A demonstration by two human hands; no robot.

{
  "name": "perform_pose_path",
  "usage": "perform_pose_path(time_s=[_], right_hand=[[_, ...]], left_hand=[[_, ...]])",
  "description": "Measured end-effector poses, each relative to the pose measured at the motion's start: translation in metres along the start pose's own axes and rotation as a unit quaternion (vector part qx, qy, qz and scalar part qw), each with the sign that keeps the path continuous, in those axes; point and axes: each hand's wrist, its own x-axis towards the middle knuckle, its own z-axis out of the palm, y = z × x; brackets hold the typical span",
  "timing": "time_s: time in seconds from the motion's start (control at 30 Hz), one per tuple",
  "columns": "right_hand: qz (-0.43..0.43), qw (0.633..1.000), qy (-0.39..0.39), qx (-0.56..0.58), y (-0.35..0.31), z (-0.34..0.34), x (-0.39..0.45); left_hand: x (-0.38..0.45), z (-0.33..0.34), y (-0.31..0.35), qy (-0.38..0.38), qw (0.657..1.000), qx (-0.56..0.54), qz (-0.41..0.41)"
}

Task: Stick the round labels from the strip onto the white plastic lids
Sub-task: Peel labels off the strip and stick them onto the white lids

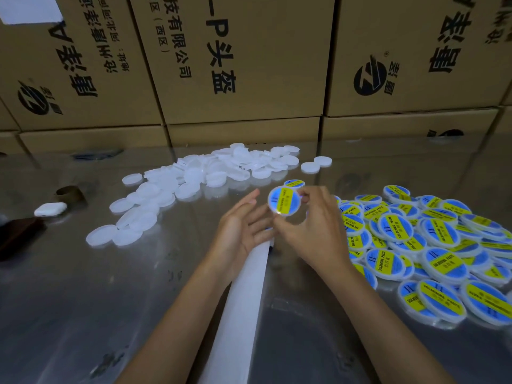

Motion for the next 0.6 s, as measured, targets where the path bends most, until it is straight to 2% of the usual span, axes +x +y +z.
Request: perform_pose_path(time_s=[0.07, 0.17, 0.3, 0.43, 0.5, 0.6], right_hand=[[0.054, 0.994, 0.031, -0.086, 0.013, -0.014, 0.008], [0.164, 0.962, 0.024, -0.219, 0.035, -0.036, 0.017], [0.216, 0.941, -0.004, -0.262, 0.048, -0.047, 0.020], [0.154, 0.964, 0.000, -0.217, 0.040, -0.040, 0.018], [0.080, 0.986, 0.008, -0.147, 0.029, -0.029, 0.013], [-0.002, 0.999, -0.043, -0.010, 0.004, -0.009, -0.004]], left_hand=[[0.000, -0.002, 0.001, 0.003, 1.000, -0.011, 0.002], [0.001, -0.005, 0.003, 0.012, 1.000, -0.011, 0.009], [0.002, -0.008, 0.002, 0.019, 1.000, -0.005, 0.008], [0.003, -0.010, 0.002, 0.020, 1.000, -0.015, 0.001], [0.004, -0.011, 0.003, 0.015, 0.999, -0.033, -0.006], [0.004, -0.015, 0.004, 0.016, 0.996, -0.088, -0.023]])
